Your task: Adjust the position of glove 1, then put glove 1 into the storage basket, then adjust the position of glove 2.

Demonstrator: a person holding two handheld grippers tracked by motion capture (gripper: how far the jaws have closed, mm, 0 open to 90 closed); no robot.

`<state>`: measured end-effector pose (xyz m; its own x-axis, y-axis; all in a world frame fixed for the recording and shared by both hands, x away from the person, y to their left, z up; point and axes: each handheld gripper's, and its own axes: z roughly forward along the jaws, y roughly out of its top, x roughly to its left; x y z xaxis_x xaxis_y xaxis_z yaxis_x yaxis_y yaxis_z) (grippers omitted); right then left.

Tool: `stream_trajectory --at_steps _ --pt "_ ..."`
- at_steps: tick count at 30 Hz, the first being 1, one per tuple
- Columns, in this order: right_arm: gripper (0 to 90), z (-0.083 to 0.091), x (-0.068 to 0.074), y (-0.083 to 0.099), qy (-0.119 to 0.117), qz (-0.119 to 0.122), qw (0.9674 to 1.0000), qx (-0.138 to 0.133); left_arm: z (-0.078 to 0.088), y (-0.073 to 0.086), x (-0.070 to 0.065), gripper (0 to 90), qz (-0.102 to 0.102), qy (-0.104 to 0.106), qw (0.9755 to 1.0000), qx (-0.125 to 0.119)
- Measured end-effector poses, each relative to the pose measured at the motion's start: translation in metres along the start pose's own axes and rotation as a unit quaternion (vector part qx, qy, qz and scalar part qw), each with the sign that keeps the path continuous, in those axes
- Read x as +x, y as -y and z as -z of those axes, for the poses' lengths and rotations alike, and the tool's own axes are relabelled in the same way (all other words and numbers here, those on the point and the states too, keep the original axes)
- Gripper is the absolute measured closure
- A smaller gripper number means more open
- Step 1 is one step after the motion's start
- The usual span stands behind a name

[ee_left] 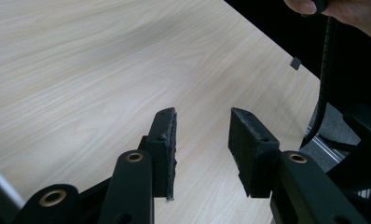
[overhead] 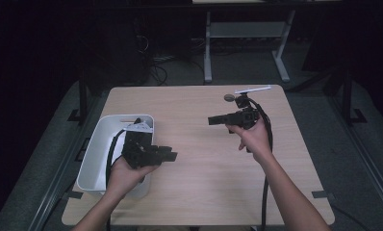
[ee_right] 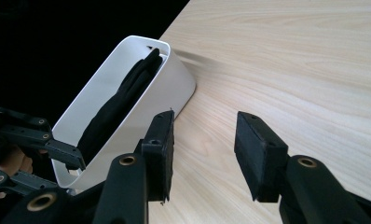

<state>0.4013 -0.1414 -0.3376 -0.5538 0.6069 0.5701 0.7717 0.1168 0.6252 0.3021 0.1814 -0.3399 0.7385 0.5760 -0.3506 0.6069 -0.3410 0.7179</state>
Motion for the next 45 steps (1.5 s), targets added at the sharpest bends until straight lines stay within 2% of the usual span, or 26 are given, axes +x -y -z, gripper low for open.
stream_trajectory --at_steps 12,18,28,36,45 --pt "57.1 0.022 -0.017 0.014 0.016 -0.019 0.9996 -0.012 -0.010 -0.003 -0.006 61.3 -0.006 0.003 1.0000 0.007" --pt "57.1 0.026 -0.026 0.021 0.021 -0.027 0.9994 -0.010 -0.014 -0.005 -0.007 61.3 -0.007 0.009 0.9999 0.009" --pt "57.1 0.032 -0.034 0.032 0.021 -0.039 0.9990 -0.010 -0.021 -0.006 -0.011 60.5 -0.011 0.015 0.9997 0.016" --pt "57.1 0.043 -0.043 0.040 0.016 -0.050 0.9982 -0.028 -0.029 -0.007 -0.013 60.3 -0.013 0.024 0.9994 0.021" --pt "57.1 0.053 -0.052 0.048 0.021 -0.061 0.9975 -0.031 -0.033 -0.007 -0.017 57.9 -0.017 0.024 0.9993 0.025"
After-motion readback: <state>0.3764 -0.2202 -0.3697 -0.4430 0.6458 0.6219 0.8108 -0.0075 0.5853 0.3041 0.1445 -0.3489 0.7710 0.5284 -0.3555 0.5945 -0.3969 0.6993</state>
